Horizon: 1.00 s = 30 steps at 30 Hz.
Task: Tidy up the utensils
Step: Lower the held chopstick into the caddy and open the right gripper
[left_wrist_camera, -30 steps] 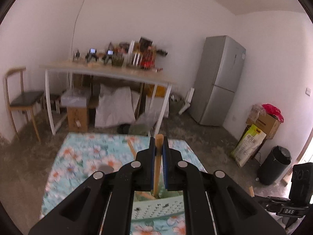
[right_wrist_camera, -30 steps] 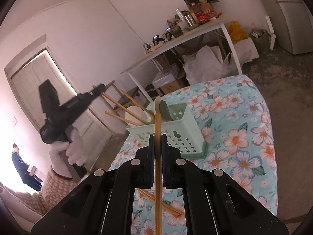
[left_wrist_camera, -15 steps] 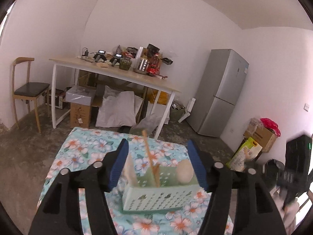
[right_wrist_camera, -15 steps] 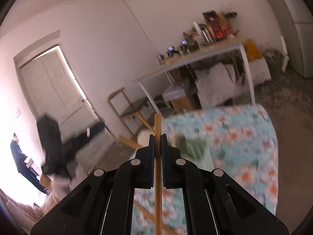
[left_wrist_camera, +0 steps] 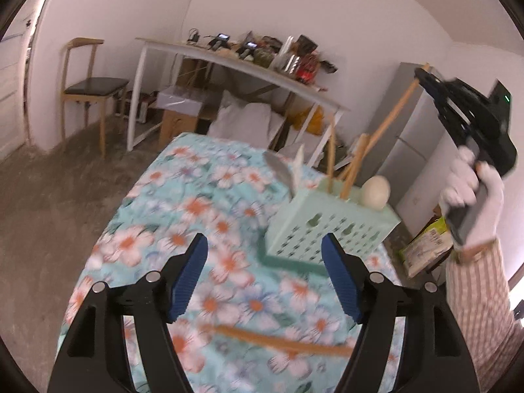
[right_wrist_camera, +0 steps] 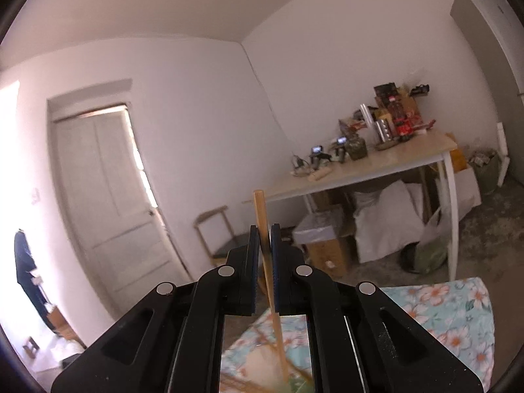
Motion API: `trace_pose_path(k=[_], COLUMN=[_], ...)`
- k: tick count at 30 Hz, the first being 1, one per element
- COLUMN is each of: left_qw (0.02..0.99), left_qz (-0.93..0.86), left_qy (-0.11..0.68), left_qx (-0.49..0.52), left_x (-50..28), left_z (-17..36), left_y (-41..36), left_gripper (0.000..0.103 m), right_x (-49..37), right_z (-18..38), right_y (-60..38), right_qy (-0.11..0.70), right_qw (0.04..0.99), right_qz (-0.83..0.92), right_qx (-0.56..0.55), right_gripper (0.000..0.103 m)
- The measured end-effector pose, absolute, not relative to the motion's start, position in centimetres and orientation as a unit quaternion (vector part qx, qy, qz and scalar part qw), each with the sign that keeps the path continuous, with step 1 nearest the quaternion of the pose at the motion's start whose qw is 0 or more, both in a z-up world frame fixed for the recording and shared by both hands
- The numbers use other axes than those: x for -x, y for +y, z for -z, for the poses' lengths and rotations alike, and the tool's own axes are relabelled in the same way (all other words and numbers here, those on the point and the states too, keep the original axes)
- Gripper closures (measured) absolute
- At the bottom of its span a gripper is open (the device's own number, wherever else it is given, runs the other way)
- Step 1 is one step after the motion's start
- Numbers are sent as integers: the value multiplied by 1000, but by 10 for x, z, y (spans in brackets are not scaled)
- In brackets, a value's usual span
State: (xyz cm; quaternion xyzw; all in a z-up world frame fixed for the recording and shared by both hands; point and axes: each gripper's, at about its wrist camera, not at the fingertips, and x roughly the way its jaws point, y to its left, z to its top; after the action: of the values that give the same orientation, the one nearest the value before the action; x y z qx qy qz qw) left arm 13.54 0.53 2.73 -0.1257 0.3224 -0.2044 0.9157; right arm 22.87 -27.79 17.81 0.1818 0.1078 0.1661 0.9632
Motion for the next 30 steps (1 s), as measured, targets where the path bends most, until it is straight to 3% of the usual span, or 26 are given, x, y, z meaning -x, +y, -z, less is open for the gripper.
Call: trace_pose_path(k=[6,19,30], left_qw=[918,915,916], left_qz=[187,198,195], left_qy=[325,327,328], left_qx=[128,129,126], left_x=[-135,-136,-131], left_z=[-21,-21,-19], left_y=[20,12,13], left_gripper=[33,33,33], right_x=[-242,-208,-201], right_z=[-163,-197,-140], right_y=[-284,-282,-242], right_qy=[129,94,166], right_qw=[965,973,978], right_qz=[-150,-159,-128], right_qx=[-174,-136,3], right_gripper=[98,99,99])
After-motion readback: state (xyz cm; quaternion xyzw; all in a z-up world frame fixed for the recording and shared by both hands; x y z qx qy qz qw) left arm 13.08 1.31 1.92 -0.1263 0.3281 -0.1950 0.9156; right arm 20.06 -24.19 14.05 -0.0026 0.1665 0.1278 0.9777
